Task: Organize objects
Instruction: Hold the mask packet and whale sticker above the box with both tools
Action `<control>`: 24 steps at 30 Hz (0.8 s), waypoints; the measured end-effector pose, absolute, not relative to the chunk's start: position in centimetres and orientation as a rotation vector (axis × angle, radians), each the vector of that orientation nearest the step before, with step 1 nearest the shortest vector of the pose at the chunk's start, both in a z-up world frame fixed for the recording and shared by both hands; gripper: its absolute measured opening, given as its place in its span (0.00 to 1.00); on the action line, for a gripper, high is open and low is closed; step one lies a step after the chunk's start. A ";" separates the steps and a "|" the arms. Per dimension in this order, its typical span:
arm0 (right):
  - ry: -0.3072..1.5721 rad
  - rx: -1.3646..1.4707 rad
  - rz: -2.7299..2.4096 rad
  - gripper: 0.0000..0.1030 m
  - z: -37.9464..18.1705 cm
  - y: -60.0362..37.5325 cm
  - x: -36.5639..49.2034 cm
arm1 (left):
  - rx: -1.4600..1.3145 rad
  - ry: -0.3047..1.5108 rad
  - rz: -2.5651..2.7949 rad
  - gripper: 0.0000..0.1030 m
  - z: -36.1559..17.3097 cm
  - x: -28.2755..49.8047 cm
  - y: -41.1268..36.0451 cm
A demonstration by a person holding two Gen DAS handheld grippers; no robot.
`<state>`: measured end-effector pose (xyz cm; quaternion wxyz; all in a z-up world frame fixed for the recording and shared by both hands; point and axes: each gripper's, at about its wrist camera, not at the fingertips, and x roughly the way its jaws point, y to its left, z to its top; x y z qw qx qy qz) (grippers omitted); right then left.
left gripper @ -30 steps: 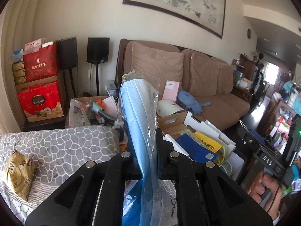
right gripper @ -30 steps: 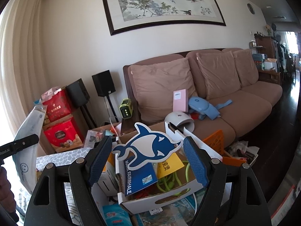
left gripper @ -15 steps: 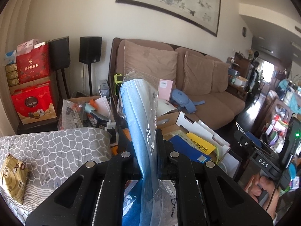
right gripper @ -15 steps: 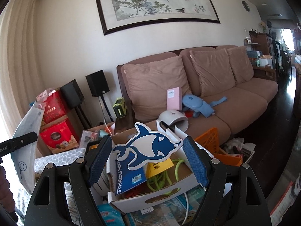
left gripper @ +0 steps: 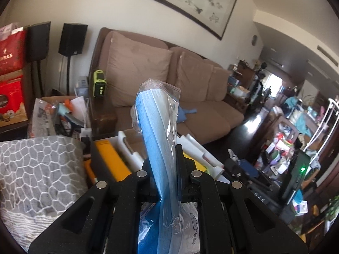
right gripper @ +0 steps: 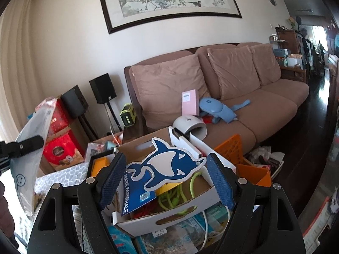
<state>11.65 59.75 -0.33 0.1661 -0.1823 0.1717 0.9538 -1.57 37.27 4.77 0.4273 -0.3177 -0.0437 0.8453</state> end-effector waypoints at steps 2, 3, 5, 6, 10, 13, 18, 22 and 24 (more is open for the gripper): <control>0.489 -0.539 2.716 0.77 -0.6 59.6 11.4 | -0.787 -0.094 2.097 0.09 4.8 -1.4 37.9; 0.491 -0.549 2.717 0.77 -0.7 59.6 11.4 | -0.785 -0.086 2.092 0.09 4.9 -1.4 38.5; 0.491 -0.576 2.719 0.77 -0.9 59.5 11.0 | -0.780 -0.069 2.084 0.09 5.0 -1.3 39.3; 0.487 -0.590 2.719 0.77 -1.0 59.4 10.9 | -0.778 -0.061 2.083 0.09 5.0 -1.2 39.7; 0.482 -0.617 2.729 0.77 -1.3 59.1 10.5 | -0.774 -0.038 2.055 0.09 5.1 -2.1 40.8; 0.478 -0.649 2.727 0.77 -1.7 58.9 10.0 | -0.784 -0.022 2.029 0.09 4.9 -3.3 41.6; 0.466 -0.715 2.726 0.77 -2.4 58.5 9.3 | -0.818 -0.010 2.012 0.09 4.4 -4.9 42.8; 0.460 -0.750 2.720 0.77 -3.1 58.3 8.9 | -0.843 -0.021 2.009 0.09 3.9 -6.1 43.3; 0.450 -0.753 2.722 0.77 -3.2 58.1 8.8 | -0.842 -0.016 2.012 0.09 3.7 -6.3 43.6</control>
